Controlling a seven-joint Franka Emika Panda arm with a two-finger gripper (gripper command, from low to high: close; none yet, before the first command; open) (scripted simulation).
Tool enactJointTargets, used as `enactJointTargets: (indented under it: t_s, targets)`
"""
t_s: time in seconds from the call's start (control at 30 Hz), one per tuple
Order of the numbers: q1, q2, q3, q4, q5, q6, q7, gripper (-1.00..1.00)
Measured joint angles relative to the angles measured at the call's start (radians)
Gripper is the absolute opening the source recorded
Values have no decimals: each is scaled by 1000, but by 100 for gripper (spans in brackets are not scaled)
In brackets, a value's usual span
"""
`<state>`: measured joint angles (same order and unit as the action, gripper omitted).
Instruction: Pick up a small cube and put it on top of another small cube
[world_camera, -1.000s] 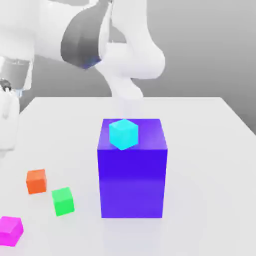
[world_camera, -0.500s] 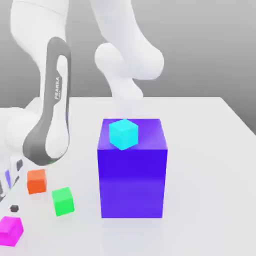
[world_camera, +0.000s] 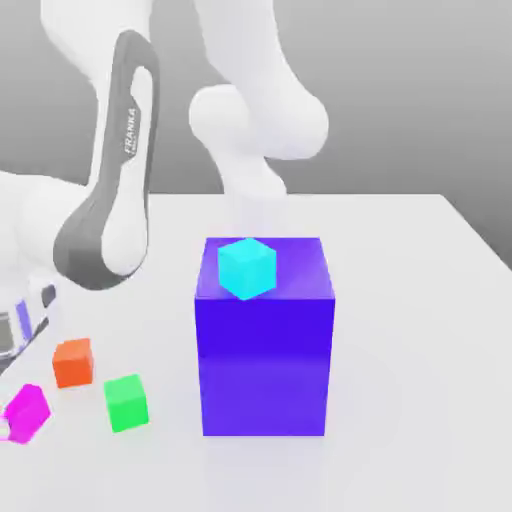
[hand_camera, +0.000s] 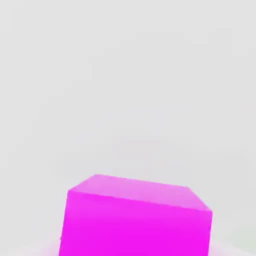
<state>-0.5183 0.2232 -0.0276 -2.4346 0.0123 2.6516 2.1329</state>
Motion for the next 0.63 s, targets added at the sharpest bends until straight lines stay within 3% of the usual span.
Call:
enactJointTargets:
  t_s: [0.3, 0.5, 0.53, 0.63]
  targets:
    - [38, -290, 16, -304, -14, 21, 533, -100]
    - [36, -143, 18, -325, -15, 192, 585, -100]
    - [36, -112, 19, -324, -12, 220, 583, 100]
    - [36, -112, 19, -324, -12, 220, 583, 100]
